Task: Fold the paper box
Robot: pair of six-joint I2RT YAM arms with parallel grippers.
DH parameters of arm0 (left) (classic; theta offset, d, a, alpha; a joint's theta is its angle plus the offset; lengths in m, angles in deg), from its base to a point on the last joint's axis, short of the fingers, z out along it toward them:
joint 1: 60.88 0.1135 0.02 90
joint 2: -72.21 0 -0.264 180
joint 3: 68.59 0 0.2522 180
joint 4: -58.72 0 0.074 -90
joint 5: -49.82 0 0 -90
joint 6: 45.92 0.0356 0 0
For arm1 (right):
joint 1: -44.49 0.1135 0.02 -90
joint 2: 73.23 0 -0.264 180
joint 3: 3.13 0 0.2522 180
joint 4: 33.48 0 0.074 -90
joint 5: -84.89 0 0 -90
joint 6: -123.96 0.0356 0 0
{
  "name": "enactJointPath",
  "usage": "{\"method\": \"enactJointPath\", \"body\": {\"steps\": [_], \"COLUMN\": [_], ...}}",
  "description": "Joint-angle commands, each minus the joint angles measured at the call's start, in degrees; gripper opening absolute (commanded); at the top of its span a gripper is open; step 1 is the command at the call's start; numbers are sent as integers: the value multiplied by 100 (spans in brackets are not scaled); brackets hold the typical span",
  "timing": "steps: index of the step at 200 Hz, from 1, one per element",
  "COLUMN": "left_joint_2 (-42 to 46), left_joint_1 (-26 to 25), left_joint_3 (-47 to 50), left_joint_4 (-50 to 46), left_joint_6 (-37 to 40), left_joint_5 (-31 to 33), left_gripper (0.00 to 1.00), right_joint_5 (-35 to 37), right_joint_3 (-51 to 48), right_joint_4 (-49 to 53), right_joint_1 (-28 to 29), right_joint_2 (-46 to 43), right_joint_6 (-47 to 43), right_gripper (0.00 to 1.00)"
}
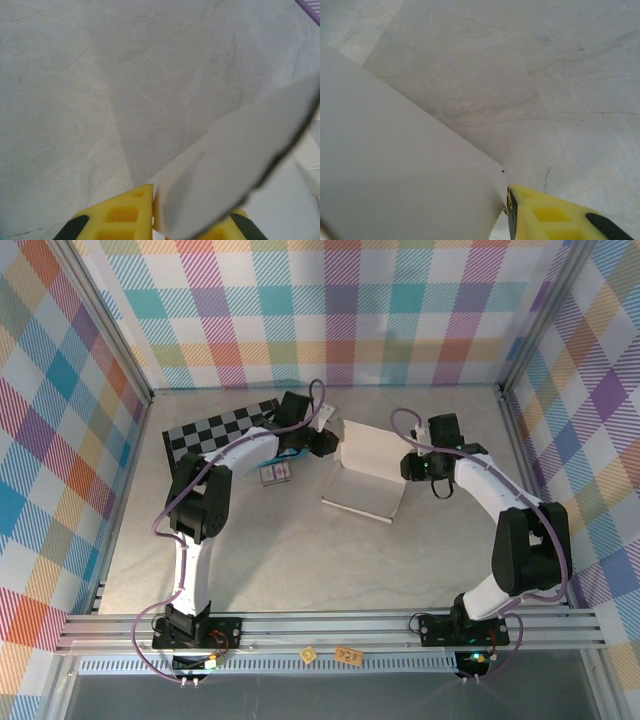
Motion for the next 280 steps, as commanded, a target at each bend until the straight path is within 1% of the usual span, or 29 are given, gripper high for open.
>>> {"method": "enactJointPath", "body": {"steps": [1,21,50,91,107,119,140,152,177,189,198,211,222,241,250,266,268,280], "left_joint_2": [234,352,443,586,621,639,671,687,684,684,667,612,541,474,435,362,355,295], "left_joint_1": [-122,-169,-217,-274,-292,-318,-351,-371,-380,-381,-380,-356,-324,-260,-217,-110,-91,70], "left_joint_3": [216,380,398,292,266,255,267,265,243,226,188,85,-35,-163,-248,-460,-487,-655], "left_joint_4": [186,329,314,135,62,-5,-42,-52,-75,-116,-179,-316,-547,-625,-693,-987,-1007,-1323], "left_joint_6": [-45,-65,-66,-48,-41,-28,-30,-30,-21,17,63,127,131,173,225,403,425,569], "left_joint_5": [61,149,327,785,982,1149,1265,1306,1359,1369,1369,1341,1293,1204,1107,850,811,377], "left_gripper": [9,6,3,0,0,0,0,0,0,0,0,0,0,0,0,0,0,0], "right_joint_5": [106,142,214,440,487,466,420,401,459,627,621,316,-195,-569,-905,-1726,-1842,-2427], "right_joint_3": [-80,-156,-199,-39,-4,40,100,104,205,240,236,223,304,627,834,1494,1588,2034], "right_joint_4": [52,56,77,170,184,209,220,159,-2,-92,-196,-385,-472,-414,-338,101,156,375], "right_joint_1": [16,17,13,25,20,23,33,47,80,68,-1,-209,-416,-650,-775,-995,-1027,-1136], "right_joint_2": [-216,-320,-326,-335,-345,-309,-214,-152,83,89,-4,-190,-244,-92,104,709,790,1175], "right_joint_6": [118,108,42,16,-29,-61,-48,-13,3,-14,-77,-147,-222,-461,-611,-809,-959,-1134], "right_gripper": [33,33,29,24,21,16,11,11,11,18,24,31,37,39,40,40,40,40]}}
